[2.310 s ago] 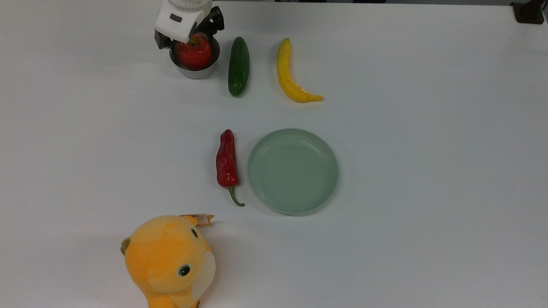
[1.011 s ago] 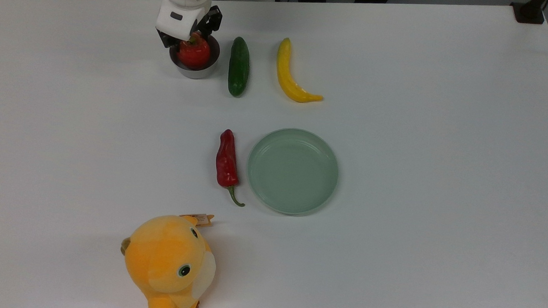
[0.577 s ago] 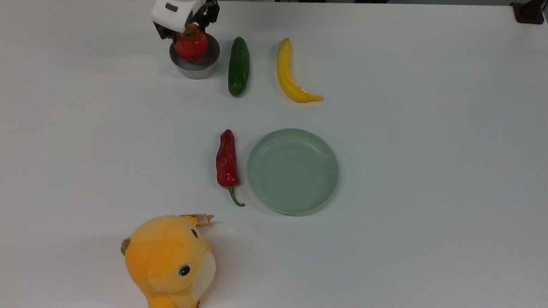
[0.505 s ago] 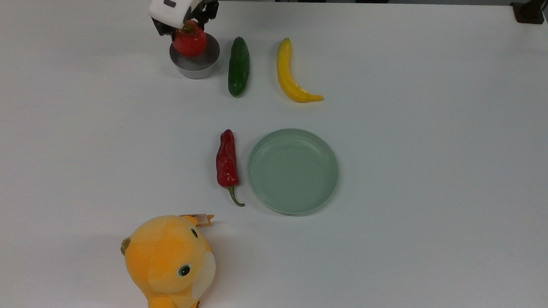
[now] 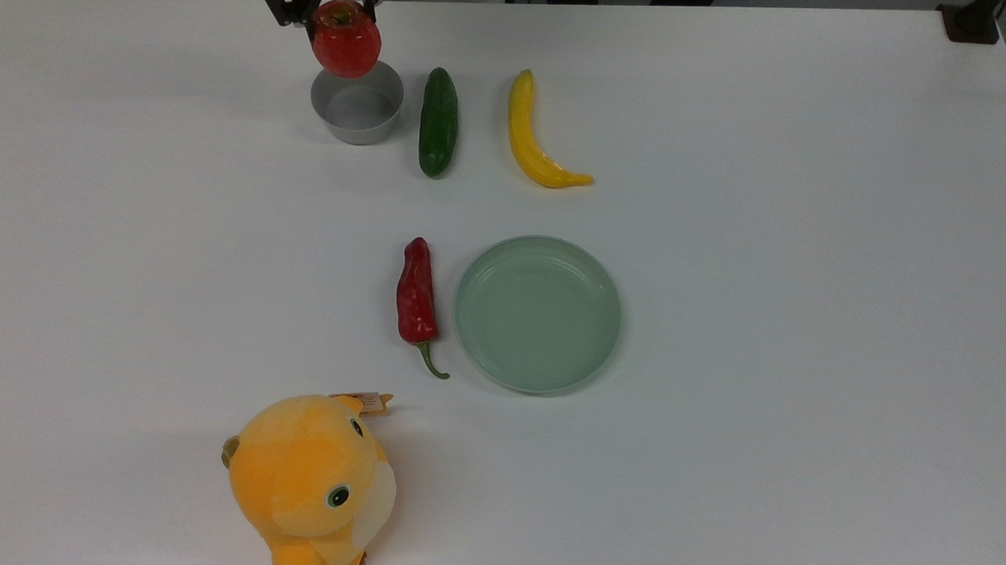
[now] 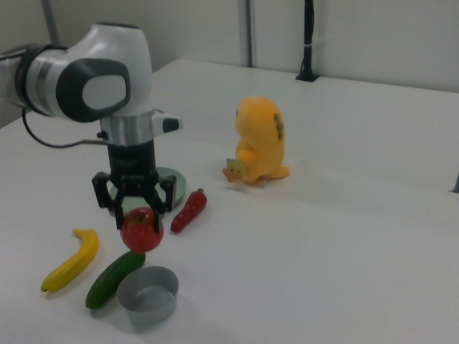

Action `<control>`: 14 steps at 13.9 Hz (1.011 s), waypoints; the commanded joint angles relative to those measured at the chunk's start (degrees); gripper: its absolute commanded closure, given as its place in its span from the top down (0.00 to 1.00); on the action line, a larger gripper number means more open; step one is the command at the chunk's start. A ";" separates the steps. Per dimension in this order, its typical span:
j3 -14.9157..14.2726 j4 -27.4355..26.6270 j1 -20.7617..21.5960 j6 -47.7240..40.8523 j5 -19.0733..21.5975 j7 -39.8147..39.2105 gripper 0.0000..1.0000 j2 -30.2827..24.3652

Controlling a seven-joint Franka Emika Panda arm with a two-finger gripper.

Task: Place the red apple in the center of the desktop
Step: 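Lift the red apple out of the grey bowl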

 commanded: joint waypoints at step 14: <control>3.07 16.77 4.68 7.16 7.83 9.49 0.00 22.70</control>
